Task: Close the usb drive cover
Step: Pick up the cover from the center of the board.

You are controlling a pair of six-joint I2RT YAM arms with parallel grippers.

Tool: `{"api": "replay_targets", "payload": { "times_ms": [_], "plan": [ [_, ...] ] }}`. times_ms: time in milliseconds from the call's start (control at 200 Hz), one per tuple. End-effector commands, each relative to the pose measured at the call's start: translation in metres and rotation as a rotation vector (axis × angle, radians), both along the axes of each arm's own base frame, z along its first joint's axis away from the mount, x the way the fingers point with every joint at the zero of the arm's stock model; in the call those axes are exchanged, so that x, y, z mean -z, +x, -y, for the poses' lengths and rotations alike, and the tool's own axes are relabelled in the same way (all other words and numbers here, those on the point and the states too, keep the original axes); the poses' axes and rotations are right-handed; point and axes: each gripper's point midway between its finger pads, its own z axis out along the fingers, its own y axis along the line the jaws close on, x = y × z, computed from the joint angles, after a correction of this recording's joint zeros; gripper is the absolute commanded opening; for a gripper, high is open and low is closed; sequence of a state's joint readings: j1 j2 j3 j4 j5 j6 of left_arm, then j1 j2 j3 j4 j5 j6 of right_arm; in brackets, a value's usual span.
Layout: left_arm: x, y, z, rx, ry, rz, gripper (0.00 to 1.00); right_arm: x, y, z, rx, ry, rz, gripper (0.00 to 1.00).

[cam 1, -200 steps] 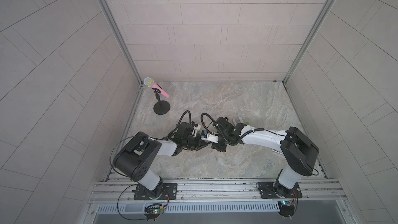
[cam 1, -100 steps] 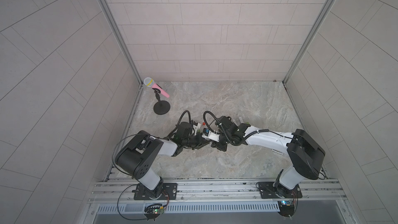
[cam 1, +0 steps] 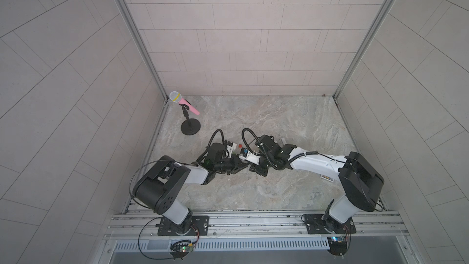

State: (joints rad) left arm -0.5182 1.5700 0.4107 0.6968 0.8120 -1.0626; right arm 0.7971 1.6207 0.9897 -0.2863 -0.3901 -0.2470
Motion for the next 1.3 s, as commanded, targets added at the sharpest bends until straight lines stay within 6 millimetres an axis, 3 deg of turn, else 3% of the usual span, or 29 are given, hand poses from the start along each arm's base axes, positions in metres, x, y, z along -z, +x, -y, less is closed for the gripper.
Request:
{"api": "replay_targets", "payload": {
  "times_ms": [0,971,1291],
  "plan": [
    [-0.005,-0.009,0.003,0.039,-0.029,0.002,0.4,-0.022,0.009,-0.008,0.012,0.081,0.056,0.23],
    [0.0,-0.008,0.01,0.061,-0.056,-0.041,0.28,-0.032,0.017,-0.017,0.043,0.145,0.064,0.23],
    [-0.003,-0.008,0.011,0.066,-0.085,-0.037,0.18,-0.032,0.02,-0.018,0.061,0.147,0.07,0.23]
  ]
}}
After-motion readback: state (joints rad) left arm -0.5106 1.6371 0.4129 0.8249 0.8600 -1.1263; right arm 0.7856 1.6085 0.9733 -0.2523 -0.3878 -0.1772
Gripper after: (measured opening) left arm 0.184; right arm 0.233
